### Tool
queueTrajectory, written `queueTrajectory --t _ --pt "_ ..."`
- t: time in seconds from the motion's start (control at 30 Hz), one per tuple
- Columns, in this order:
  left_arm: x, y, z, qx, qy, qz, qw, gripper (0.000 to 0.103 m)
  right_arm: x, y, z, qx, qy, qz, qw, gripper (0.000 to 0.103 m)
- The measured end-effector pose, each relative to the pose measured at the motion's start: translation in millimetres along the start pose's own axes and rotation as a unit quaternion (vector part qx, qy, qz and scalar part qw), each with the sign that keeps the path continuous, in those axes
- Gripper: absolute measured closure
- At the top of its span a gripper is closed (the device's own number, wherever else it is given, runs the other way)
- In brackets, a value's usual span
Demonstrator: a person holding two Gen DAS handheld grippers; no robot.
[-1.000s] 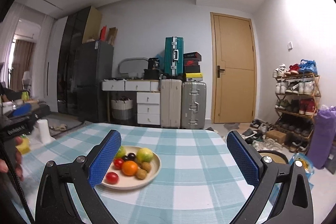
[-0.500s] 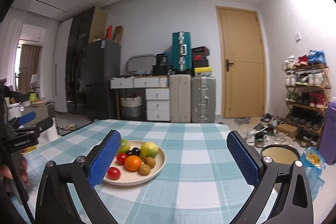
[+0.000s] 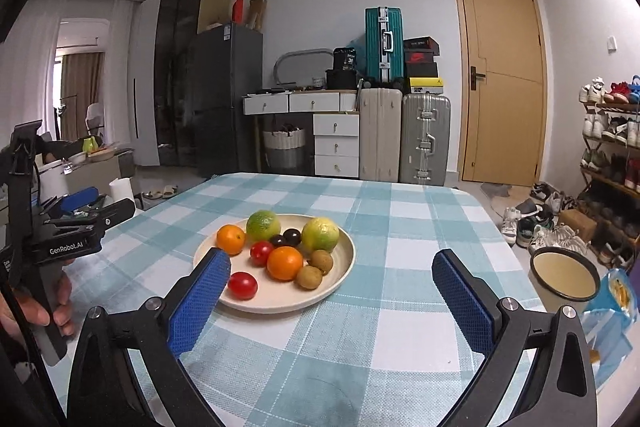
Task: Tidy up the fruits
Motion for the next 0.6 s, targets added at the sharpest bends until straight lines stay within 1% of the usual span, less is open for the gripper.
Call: queueTrajectory --t 0.6 --pt "1.6 1.0 2.2 -0.001 -0.003 0.002 1.0 0.001 1.3 0.7 -0.3 0.0 0.003 -0.003 1.0 0.0"
Point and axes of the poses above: each gripper's, at about its wrist camera, not at the fingertips, and z roughly the way its jaws point, y to its right, x to its top, the point moved 9 cm from there along z, roughly the way its jaws point
